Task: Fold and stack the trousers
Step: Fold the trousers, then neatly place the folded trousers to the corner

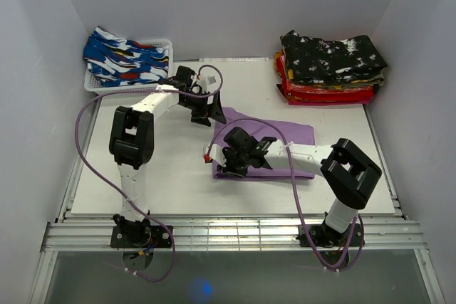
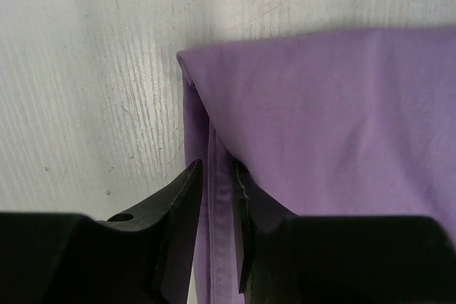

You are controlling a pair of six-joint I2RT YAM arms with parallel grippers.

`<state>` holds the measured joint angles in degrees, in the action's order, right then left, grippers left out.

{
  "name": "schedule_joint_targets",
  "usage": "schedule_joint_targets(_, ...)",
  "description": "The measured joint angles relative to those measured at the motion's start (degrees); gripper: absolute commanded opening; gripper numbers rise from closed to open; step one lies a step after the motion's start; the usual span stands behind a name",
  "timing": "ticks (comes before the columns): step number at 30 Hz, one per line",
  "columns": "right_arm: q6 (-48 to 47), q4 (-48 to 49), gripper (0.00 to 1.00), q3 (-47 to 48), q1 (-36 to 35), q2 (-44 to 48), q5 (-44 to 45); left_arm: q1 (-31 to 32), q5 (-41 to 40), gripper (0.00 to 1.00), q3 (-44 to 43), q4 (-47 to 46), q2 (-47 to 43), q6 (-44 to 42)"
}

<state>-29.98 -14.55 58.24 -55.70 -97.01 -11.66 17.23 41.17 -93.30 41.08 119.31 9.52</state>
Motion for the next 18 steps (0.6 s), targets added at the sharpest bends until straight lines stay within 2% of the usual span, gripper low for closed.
schedule_joint_targets(3, -0.3, 0.2, 0.21, -0.2, -0.1, -0.2, 0.3, -0.1, -1.5, 0.98, -0.7, -0.8, 1.6, 0.2)
schedule_joint_targets(4, -0.4, 0.7, 0.14, -0.5, -0.2, -0.2, 0.5, -0.1, -2.6, 0.98, -0.7, -0.8, 2.1, 0.4)
schedule_joint_targets(6, -0.7, 1.6, 0.08, -1.5, -0.3, -0.2, 0.9, -0.2, -4.5, 0.92, -1.0, -0.9, 2.8, 0.7)
schedule_joint_targets(10, -0.9, 2.5, 0.08, -3.7, -0.6, 0.4, 1.0, -0.2, -7.4, 0.85, -1.4, -3.1, 4.0, 1.5)
schedule_joint_targets(15, -1.5, 2.6, 0.08, -4.6, -0.7, 1.7, 0.7, -0.2, -7.3, 0.77, -2.8, -5.8, 7.0, 2.6)
schedule_joint_targets(18, -1.7, 2.6, 0.08, -4.7, -0.8, 1.9, 0.5, -0.2, -5.4, 0.56, -4.7, -6.9, 9.0, 3.5)
